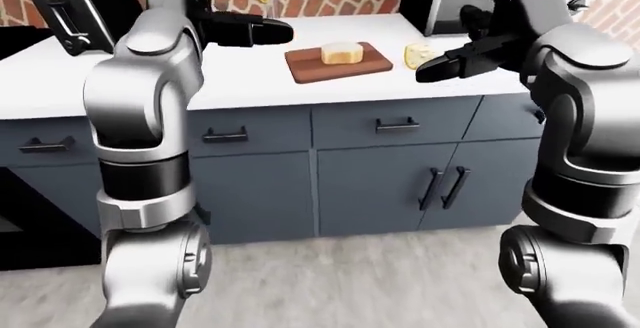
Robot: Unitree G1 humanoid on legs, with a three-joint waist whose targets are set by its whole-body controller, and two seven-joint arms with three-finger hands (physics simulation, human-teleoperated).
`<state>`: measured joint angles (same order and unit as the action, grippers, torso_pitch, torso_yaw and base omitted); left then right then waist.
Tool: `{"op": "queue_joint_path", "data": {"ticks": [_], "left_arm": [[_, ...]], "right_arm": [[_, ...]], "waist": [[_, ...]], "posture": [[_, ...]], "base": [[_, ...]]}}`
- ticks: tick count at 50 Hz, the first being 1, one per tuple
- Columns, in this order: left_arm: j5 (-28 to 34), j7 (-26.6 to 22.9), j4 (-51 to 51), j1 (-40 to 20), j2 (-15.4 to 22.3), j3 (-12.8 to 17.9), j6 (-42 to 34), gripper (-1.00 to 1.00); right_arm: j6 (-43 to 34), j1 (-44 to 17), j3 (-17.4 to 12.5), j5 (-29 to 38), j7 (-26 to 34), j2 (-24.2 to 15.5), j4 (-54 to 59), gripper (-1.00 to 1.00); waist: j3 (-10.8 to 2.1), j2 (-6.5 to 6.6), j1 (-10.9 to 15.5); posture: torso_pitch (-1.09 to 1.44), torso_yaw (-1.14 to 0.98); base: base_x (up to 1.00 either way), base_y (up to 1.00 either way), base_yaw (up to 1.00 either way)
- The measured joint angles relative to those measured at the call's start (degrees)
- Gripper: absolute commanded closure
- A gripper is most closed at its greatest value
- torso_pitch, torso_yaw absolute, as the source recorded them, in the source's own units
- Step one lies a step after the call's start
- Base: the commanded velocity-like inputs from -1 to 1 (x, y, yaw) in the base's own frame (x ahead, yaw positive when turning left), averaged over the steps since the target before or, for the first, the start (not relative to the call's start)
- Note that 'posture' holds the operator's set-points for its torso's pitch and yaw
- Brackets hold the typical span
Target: Pick up the wedge of cheese and place it on the slice of bread to prepare a simple cheese on bread dish.
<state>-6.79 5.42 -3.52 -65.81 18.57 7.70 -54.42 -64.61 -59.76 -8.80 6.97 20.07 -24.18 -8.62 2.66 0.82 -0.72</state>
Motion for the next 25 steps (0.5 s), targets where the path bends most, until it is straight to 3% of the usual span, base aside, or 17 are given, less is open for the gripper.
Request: {"op": "queue_joint_path", "data": {"ticks": [3, 4, 6, 11, 16, 20, 22, 25], "left_arm": [[0.1, -0.1, 0.2, 0.2, 0.2, 0.1, -0.1, -1.00], [0.2, 0.0, 0.1, 0.8, 0.3, 0.3, -0.1, -1.00], [0.6, 0.2, -0.7, 1.8, 0.4, 0.9, -0.5, -1.00], [0.9, 0.2, -0.6, 1.5, 0.1, 0.7, -1.1, -1.00], [0.9, 0.1, 0.3, 1.2, 0.1, 0.7, -0.1, -1.00], [1.1, 0.3, 0.1, 1.1, -0.1, 0.7, -0.5, -1.00], [1.0, 0.2, -0.3, 1.6, -0.7, 0.1, -0.9, -1.00], [0.4, -0.4, -0.4, 1.4, -1.1, -0.9, -1.5, -1.00]], "right_arm": [[0.0, -0.2, 0.2, 0.0, -0.1, 0.2, 0.3, -1.00], [-0.1, 0.2, 0.6, 0.0, 0.0, 0.7, 0.4, -1.00], [-0.6, 0.7, 1.8, -0.5, 0.4, 1.1, 1.0, -1.00], [-0.8, 0.1, 1.4, -0.7, 0.6, 0.8, 1.4, -1.00], [-0.1, -0.5, 1.2, -0.2, 0.5, 0.6, 0.5, -1.00], [-0.7, -0.5, 1.4, -0.3, 0.9, 0.4, 0.4, -1.00], [-1.2, 0.0, 1.1, -0.1, 1.0, 0.2, 0.8, -1.00], [-2.2, 0.3, 0.8, 0.6, 0.9, 0.0, 1.7, -1.00]], "waist": [[-0.57, 3.12, -0.1], [-0.22, 2.52, 0.3], [0.67, 2.74, 0.7], [0.17, 0.49, 0.8], [-1.35, -0.91, 1.0], [-0.98, -3.58, 1.5], [-0.11, -2.35, 0.9], [-0.08, -3.13, 0.4]], "posture": [[0.00, 0.00], [0.00, 0.00], [0.00, 0.00], [0.00, 0.00], [0.00, 0.00], [0.00, 0.00], [0.00, 0.00], [0.00, 0.00]], "base": [[0.26, 0.20, 0.00], [0.27, 0.19, 0.00], [0.25, 0.19, 0.00], [0.22, 0.17, 0.00], [0.07, 0.05, 0.00], [0.07, 0.05, 0.00], [0.08, 0.05, 0.00], [0.07, 0.04, 0.00]]}}
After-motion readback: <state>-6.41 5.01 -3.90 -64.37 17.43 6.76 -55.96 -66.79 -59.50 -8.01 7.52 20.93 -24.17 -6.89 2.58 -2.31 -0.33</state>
